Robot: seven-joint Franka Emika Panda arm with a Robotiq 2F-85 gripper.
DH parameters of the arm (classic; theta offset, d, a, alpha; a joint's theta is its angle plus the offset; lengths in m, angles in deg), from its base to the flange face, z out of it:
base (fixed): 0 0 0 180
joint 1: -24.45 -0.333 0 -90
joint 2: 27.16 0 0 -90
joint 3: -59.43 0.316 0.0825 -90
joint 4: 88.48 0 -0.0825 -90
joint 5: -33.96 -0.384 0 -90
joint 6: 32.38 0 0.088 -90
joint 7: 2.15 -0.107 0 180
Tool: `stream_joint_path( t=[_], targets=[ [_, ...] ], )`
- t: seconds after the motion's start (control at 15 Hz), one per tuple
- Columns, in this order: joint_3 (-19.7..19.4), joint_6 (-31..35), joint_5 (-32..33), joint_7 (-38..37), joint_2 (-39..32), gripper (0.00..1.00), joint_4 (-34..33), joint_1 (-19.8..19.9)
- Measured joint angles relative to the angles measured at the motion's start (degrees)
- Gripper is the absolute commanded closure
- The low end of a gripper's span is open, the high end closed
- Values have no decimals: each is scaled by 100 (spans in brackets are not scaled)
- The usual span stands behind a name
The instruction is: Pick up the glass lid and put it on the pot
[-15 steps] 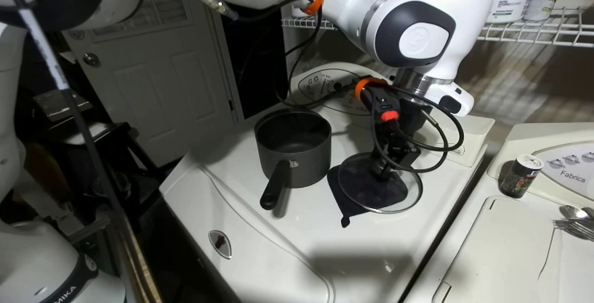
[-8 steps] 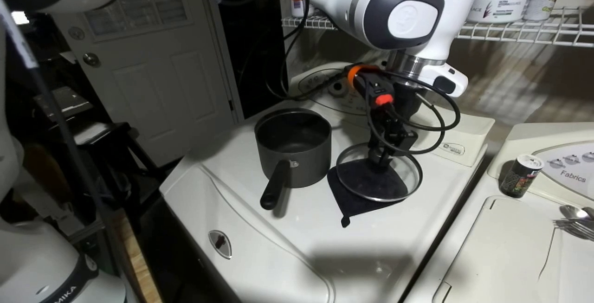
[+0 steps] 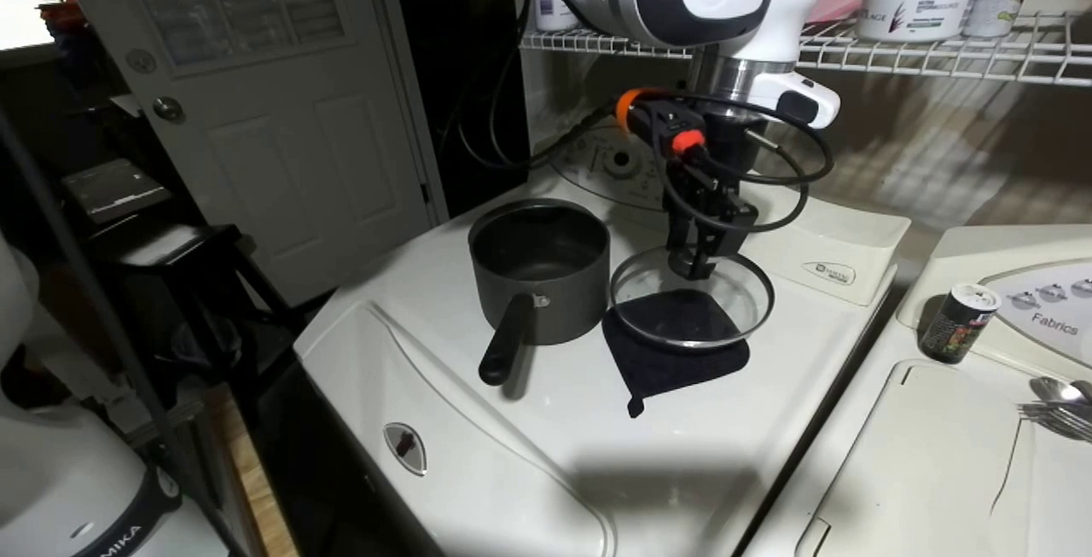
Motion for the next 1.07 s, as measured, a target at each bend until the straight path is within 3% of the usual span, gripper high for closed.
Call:
stream_joint_path(
  t=[1.07],
  targets=[
    [-2,87,346,-19,1237,66,465,-257]
  ],
)
